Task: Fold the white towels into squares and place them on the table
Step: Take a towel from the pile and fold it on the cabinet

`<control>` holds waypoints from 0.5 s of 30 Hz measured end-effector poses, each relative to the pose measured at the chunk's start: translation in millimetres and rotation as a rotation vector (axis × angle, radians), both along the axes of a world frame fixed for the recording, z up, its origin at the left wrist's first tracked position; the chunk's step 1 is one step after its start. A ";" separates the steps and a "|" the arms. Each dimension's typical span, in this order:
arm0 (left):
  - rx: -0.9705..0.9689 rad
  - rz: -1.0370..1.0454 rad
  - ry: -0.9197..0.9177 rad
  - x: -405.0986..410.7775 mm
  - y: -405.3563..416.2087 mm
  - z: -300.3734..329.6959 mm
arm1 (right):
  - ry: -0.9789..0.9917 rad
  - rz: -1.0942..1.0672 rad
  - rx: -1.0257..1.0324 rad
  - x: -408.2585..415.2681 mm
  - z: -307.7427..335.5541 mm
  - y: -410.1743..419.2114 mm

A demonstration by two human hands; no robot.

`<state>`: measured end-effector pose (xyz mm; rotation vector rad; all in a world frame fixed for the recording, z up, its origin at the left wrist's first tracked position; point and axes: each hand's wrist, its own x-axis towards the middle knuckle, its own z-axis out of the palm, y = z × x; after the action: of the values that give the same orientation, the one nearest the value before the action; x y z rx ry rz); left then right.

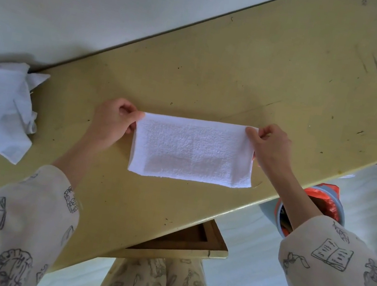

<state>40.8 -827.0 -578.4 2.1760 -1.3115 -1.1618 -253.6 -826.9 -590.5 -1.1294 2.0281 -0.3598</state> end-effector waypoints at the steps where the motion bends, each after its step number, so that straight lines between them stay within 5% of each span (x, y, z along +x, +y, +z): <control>1: -0.008 -0.005 -0.006 -0.1 -0.1 -0.1 | 0.004 0.001 -0.003 0.4 0.1 0.2; 6: -0.026 0.001 -0.033 -2.2 -0.3 -0.8 | 0.014 0.037 0.012 -0.2 3.1 1.6; 9: -0.101 -0.080 -0.256 -1.2 -0.9 2.7 | 0.040 0.015 -0.028 1.0 8.6 4.7; 15: -0.415 -0.450 -0.582 -37.7 39.3 6.7 | 0.353 0.278 -0.602 30.6 18.9 46.6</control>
<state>3.2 -787.7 -571.7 2.0174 -2.1404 -0.3014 -222.9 -780.3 -571.6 -1.9350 2.0736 -0.6955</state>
